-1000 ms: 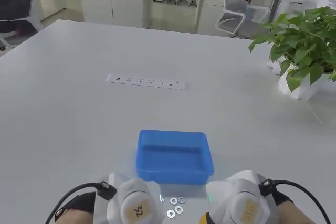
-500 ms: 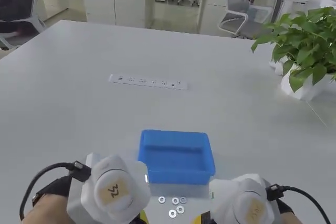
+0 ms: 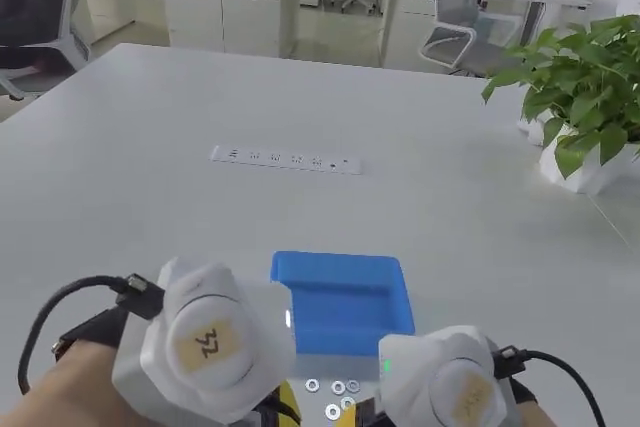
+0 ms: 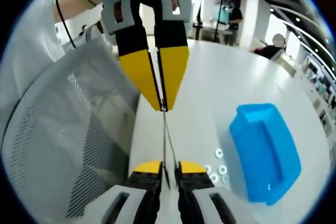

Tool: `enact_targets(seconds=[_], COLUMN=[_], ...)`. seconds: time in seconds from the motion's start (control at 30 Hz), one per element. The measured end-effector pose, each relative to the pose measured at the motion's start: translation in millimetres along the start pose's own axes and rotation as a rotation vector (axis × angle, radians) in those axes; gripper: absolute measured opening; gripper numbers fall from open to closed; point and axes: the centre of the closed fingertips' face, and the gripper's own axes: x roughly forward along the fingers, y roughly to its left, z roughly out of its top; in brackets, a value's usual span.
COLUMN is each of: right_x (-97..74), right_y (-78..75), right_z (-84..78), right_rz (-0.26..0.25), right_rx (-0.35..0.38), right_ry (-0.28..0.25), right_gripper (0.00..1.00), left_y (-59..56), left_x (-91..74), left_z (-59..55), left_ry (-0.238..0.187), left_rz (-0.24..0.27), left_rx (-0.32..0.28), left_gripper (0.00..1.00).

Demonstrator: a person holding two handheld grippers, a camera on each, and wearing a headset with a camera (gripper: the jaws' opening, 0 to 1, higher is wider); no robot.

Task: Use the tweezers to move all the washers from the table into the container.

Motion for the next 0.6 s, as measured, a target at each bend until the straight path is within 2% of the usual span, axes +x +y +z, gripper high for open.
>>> enact_targets(seconds=[0.17,0.23,0.43,0.47,0.5,0.53,0.6], right_x=[-3.6,-4.9,-7.0,-7.0,-7.1,-7.1,-6.4], right_y=[-0.8,-1.0,2.5,3.0,3.3,2.8,1.5], right_z=[1.1,-0.7,-4.0,-3.8,-3.7,-3.1,-1.7], right_rz=[-0.011,-0.016,-0.037,-0.044,-0.051,-0.069,-0.095], right_rx=[0.015,0.025,0.073,0.077,0.076,0.073,0.058], right_ry=[-0.019,-0.026,-0.073,-0.082,-0.089,-0.097,-0.103], right_gripper=[0.07,0.07,0.08,0.08,0.07,0.07,0.07], left_y=[-3.9,-4.9,-13.9,-14.9,-14.7,-15.5,-18.3], left_x=[5.1,6.9,9.1,9.2,9.1,8.8,7.7], left_z=[19.4,22.9,27.7,27.8,29.2,28.9,25.6], left_ry=[-0.043,-0.053,-0.091,-0.099,-0.117,-0.125,-0.128], left_rz=[-0.025,-0.029,-0.043,-0.039,-0.022,-0.016,-0.014], left_rx=[0.053,0.072,0.113,0.128,0.18,0.198,0.191], left_gripper=[0.0,0.0,0.0,0.0,0.0,0.0,0.0])
